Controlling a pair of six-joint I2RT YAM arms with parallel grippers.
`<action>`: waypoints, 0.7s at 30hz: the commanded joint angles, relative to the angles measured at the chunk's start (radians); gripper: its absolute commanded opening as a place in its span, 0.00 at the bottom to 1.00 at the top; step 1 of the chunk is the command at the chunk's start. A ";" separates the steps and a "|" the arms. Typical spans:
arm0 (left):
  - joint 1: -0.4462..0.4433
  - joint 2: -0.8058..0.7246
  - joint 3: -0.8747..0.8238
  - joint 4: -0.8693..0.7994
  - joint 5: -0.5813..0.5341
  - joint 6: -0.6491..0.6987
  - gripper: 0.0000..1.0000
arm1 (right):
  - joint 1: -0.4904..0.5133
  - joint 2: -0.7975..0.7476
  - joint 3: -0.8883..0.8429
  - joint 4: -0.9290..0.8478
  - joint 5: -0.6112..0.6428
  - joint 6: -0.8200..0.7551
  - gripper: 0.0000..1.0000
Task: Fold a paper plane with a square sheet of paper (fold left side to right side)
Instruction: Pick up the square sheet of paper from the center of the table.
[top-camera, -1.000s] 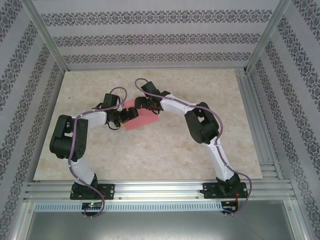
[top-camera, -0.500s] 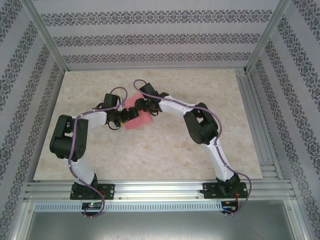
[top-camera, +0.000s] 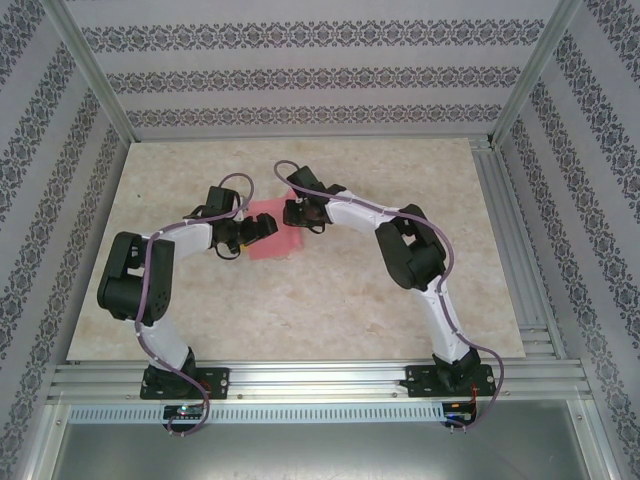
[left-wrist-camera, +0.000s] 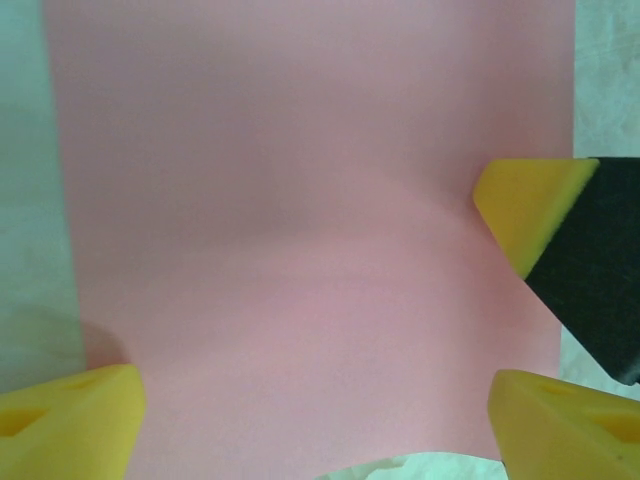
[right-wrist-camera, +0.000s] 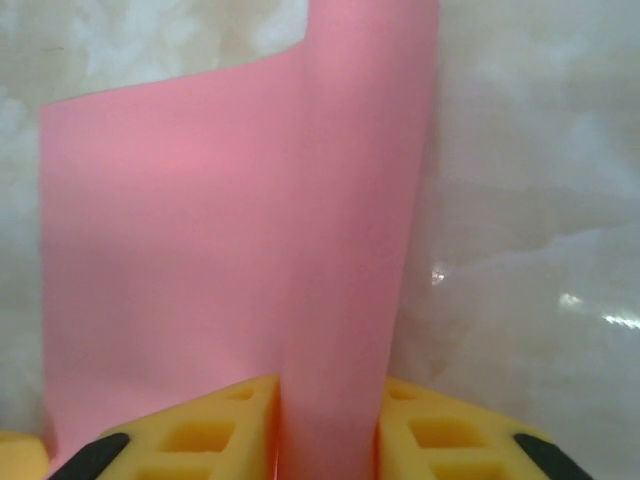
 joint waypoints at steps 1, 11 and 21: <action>0.004 -0.103 0.017 -0.047 -0.005 0.041 0.92 | -0.025 -0.110 -0.072 0.100 -0.059 0.046 0.25; 0.146 -0.373 -0.048 0.023 0.158 -0.066 0.98 | -0.142 -0.507 -0.498 0.500 -0.256 0.137 0.22; 0.145 -0.408 -0.085 0.543 0.446 -0.504 1.00 | -0.328 -0.883 -0.739 0.800 -0.575 0.352 0.23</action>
